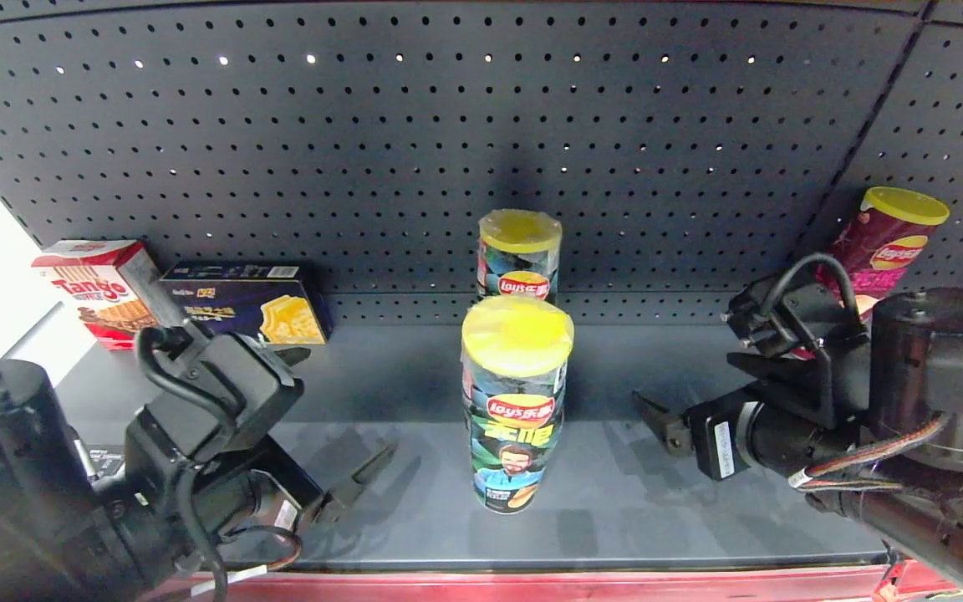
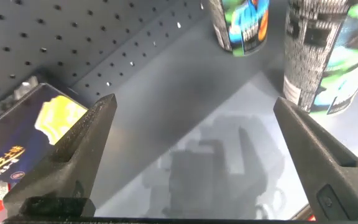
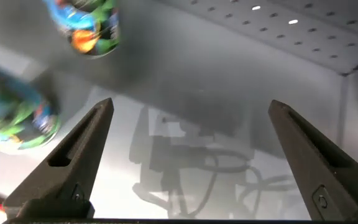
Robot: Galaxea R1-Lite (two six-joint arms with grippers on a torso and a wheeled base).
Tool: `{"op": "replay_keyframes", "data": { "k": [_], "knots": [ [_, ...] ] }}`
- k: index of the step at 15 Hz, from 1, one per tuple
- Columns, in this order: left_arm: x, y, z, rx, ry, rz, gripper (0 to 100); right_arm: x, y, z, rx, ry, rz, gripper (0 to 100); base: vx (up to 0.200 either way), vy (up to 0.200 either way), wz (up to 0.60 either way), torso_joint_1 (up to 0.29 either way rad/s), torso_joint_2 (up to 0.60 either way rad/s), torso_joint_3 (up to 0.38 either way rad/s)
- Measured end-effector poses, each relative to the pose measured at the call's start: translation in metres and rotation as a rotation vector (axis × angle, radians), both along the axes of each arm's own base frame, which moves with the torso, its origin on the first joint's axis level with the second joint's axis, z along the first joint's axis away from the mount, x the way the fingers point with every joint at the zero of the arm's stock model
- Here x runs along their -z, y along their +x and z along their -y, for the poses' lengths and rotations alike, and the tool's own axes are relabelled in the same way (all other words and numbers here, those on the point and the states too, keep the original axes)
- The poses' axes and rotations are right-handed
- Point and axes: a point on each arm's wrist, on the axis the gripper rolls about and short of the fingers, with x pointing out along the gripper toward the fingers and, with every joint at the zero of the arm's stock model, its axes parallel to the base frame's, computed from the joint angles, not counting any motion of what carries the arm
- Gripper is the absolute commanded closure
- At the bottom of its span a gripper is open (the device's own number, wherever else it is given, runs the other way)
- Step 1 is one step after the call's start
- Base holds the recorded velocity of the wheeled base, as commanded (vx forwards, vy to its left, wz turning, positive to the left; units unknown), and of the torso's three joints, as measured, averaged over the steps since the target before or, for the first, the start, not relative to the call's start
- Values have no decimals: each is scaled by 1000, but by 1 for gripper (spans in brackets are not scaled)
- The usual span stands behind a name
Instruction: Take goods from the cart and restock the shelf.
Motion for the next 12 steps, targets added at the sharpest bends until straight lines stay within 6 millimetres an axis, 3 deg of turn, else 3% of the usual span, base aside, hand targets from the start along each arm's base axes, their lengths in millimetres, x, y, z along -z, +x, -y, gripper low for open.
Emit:
{"op": "replay_keyframes", "data": {
  "k": [6, 12],
  "knots": [
    [-3, 28, 27, -46, 33, -8, 0, -8, 4, 8, 34, 22, 21, 0, 0, 0, 0, 0, 0, 0],
    [4, 32, 45, -9, 54, -27, 0, -11, 6, 14, 58, 32, 31, 0, 0, 0, 0, 0, 0, 0]
  ]
}}
